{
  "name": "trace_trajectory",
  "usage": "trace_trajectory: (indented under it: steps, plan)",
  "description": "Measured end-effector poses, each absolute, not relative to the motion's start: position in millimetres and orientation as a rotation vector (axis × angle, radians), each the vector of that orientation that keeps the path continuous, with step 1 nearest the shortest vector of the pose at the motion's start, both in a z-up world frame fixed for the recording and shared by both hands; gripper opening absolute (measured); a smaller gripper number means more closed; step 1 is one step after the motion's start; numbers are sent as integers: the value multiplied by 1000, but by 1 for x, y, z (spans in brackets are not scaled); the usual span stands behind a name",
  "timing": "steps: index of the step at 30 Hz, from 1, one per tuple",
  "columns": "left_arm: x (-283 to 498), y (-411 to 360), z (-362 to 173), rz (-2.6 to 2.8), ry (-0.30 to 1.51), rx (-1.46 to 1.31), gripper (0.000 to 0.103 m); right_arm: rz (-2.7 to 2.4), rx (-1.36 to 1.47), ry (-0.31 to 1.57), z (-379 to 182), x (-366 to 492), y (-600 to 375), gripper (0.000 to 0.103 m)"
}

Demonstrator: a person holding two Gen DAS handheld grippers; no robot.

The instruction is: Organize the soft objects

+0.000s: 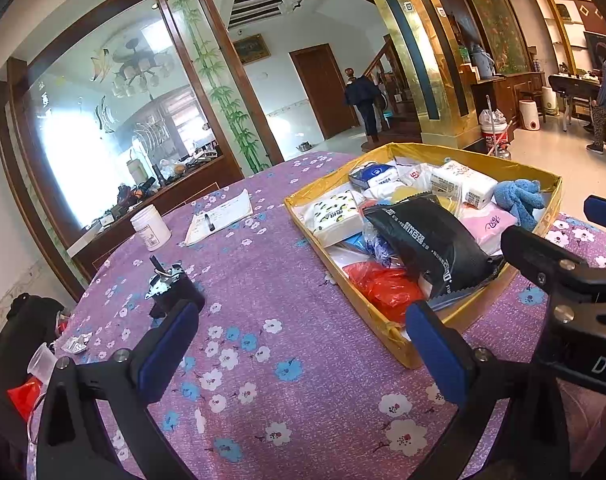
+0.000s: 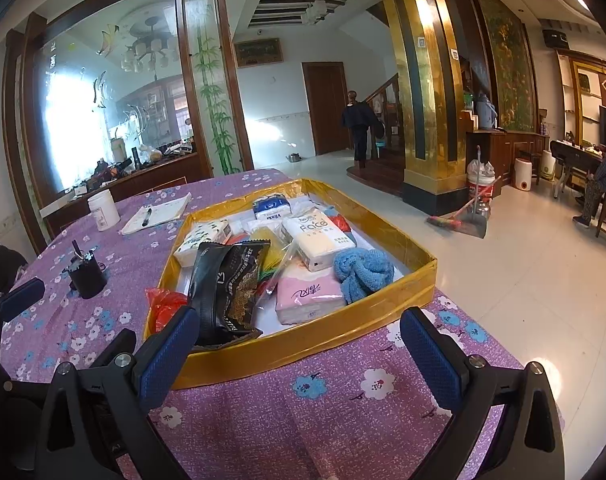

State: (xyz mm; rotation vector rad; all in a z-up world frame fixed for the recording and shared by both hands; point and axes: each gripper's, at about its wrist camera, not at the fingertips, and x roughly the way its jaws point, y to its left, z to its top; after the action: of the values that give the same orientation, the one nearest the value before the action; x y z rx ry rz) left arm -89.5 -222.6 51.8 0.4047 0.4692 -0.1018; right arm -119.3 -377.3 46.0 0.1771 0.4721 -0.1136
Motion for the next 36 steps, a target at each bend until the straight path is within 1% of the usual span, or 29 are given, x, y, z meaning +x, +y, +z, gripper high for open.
trace_trajectory:
  steps: [36]
  plan:
    - [-88,-219,54,-77,459,432,103,-125,208,465,44,-118,-381,102]
